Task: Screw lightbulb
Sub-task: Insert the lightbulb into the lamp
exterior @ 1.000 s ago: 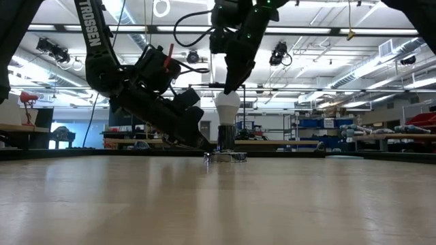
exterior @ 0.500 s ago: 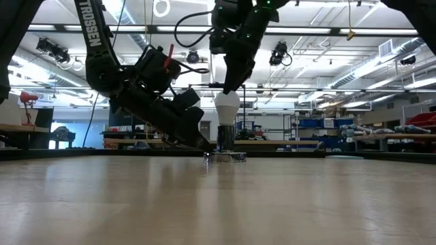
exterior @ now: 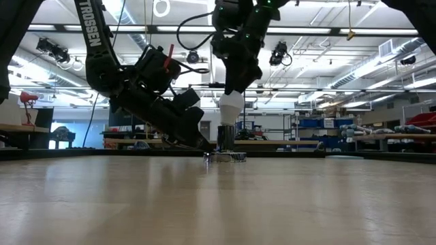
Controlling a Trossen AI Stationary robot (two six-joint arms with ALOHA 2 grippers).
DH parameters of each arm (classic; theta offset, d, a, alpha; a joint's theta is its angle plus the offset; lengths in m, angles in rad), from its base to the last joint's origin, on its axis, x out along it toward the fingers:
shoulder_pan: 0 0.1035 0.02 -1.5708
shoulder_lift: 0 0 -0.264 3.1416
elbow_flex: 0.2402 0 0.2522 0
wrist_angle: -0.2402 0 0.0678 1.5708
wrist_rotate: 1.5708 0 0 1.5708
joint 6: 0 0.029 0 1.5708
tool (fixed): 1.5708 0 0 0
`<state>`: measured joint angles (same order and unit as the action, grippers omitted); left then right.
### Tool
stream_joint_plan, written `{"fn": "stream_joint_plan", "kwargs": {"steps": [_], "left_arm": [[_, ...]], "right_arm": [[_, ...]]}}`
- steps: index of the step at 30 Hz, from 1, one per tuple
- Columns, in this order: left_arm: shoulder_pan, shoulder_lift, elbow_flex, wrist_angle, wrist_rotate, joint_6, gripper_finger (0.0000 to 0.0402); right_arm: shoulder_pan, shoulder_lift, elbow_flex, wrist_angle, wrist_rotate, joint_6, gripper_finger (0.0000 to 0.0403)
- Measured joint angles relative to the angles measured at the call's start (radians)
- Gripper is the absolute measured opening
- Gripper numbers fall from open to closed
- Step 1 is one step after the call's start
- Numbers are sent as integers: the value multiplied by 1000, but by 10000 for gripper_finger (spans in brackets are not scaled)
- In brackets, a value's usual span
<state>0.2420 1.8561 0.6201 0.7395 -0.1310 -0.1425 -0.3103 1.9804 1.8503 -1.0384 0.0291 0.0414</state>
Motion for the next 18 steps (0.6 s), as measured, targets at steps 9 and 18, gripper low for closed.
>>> {"fn": "stream_joint_plan", "kwargs": {"steps": [9,18], "left_arm": [[0,0,0,-3,-2,0,13],[0,0,0,-5,-2,0,13]], "right_arm": [[0,0,13,6,11,-164,292],[-19,-1,14,9,59,-281,302]]}}
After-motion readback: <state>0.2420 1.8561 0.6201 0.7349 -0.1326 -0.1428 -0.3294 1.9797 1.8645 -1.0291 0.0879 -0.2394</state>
